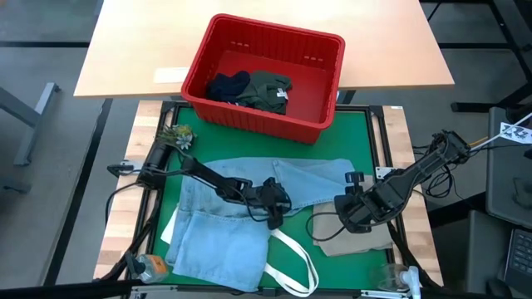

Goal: Fold Laundry from Bin
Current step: Fold the light blue pants

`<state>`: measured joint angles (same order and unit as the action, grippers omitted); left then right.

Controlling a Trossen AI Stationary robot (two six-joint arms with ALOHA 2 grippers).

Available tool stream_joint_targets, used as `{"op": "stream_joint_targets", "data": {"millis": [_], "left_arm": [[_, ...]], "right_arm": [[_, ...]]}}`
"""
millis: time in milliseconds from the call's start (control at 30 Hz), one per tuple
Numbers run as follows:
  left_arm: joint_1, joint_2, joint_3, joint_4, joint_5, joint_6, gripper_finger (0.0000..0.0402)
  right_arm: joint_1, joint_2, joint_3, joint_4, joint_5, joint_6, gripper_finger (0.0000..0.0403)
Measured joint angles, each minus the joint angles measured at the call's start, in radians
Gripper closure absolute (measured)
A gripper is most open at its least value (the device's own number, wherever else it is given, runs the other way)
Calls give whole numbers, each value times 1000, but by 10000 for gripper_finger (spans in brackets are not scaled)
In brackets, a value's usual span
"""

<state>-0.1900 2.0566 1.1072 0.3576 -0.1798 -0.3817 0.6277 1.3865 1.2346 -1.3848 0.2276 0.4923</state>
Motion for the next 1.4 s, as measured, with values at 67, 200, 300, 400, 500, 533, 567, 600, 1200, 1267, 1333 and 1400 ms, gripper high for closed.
{"op": "stream_joint_targets", "data": {"millis": [67,200,300,400,500,533,567,600,1200,1267,1333,1400], "left_arm": [[-1,15,0,0,3,0,274],[-1,52,0,19,5,-1,274],[-1,65,0,26,5,0,274],[-1,64,0,25,-3,0,287],[1,64,0,24,-14,0,324],[1,64,0,23,-13,0,340],[2,64,0,22,-12,0,357],[2,64,0,22,-10,0,373],[42,-284,0,-385,52,78,391],[42,-303,0,-450,64,79,391],[37,-305,0,-482,75,79,390],[28,-298,0,-517,93,79,390]], "right_arm": [[0,0,0,0,0,0,274],[0,0,0,0,0,0,274],[0,0,0,1,0,0,274],[0,0,0,1,0,0,274],[0,0,0,1,0,0,274],[0,0,0,1,0,0,274],[0,0,0,1,0,0,274],[0,0,0,1,0,0,274],[0,0,0,-5,1,0,274],[0,0,0,-5,1,0,274],[0,0,0,-4,2,0,274],[0,0,0,-4,2,0,274]]}}
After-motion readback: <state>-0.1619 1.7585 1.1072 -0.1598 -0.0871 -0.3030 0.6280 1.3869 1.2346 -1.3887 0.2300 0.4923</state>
